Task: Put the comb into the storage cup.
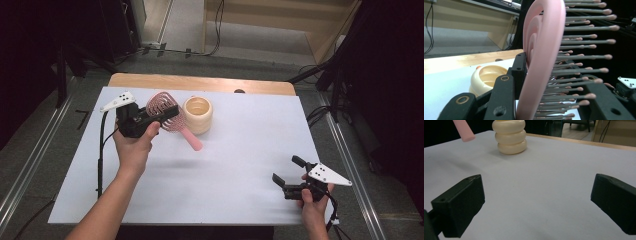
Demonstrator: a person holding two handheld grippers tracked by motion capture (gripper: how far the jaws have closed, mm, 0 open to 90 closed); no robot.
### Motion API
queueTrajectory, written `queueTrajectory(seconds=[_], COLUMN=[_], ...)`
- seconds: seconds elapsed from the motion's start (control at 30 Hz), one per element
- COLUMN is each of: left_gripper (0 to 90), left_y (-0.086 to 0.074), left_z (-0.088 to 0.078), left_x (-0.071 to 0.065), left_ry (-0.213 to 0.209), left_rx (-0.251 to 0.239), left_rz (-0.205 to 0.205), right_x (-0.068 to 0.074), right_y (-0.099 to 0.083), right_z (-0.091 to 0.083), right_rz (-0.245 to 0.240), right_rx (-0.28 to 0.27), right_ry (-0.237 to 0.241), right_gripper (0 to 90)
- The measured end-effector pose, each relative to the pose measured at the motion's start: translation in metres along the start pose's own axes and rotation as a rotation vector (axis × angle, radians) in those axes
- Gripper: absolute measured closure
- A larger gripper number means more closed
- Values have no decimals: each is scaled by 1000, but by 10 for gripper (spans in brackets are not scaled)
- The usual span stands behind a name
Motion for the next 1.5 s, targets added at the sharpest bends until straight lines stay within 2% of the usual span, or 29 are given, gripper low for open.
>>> queueTrajectory(seconds=[0.97,1.5], left_gripper=[633,635], left_y=[19,34], left_z=[8,12], left_x=[10,22], left_ry=[5,35], left_rx=[-21,-41], left_rz=[3,8], right_x=[0,2], right_y=[-1,1], right_z=[1,2], right_rz=[4,9], right_rx=[5,-5], right_ry=[6,27], right_gripper=[0,0])
Point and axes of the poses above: each handheld gripper's, and its own axes: z roughly forward along the jaws, y roughly out of its top, x roughly to its left, the point moved 3 cm from there along z, roughly forward along the jaws, and after that the axes turned 1 degree about z, right-handed, at the moved point
